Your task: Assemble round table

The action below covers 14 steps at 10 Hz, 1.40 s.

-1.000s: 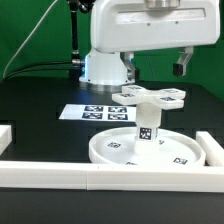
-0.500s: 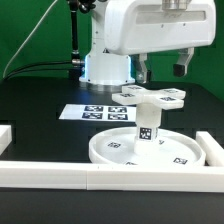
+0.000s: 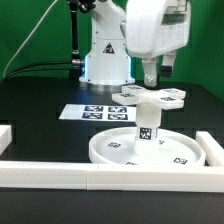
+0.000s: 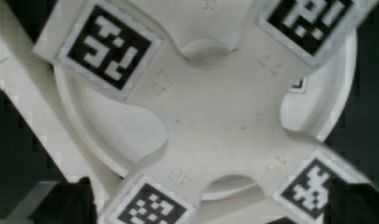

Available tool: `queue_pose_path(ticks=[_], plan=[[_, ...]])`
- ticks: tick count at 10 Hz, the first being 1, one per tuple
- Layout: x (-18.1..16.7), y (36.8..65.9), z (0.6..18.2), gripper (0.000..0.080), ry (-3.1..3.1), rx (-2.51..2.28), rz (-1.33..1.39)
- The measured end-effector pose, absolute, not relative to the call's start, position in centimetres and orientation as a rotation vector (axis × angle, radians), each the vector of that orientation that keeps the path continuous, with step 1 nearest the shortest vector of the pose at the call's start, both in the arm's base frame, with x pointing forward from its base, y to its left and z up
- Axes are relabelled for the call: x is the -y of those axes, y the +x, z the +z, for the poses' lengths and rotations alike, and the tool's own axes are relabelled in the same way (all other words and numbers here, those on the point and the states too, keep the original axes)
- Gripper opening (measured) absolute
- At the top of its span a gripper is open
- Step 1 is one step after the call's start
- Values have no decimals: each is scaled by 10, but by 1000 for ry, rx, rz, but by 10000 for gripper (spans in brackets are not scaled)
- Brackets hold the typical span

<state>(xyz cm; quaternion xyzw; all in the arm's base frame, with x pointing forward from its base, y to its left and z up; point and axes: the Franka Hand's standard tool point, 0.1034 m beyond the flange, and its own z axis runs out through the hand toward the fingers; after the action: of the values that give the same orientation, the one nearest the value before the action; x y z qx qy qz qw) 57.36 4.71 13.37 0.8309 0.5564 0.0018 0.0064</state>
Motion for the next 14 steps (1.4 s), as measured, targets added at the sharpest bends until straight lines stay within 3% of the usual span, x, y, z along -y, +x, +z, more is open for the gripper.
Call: queue_pose_path(ticks=[3,11,14], plan=[[-45,572,131,648,2450,-1932,-5],[-34,565,104,648,2524,-1864,-62],[-36,564,102,648,2537,-1850,-66]])
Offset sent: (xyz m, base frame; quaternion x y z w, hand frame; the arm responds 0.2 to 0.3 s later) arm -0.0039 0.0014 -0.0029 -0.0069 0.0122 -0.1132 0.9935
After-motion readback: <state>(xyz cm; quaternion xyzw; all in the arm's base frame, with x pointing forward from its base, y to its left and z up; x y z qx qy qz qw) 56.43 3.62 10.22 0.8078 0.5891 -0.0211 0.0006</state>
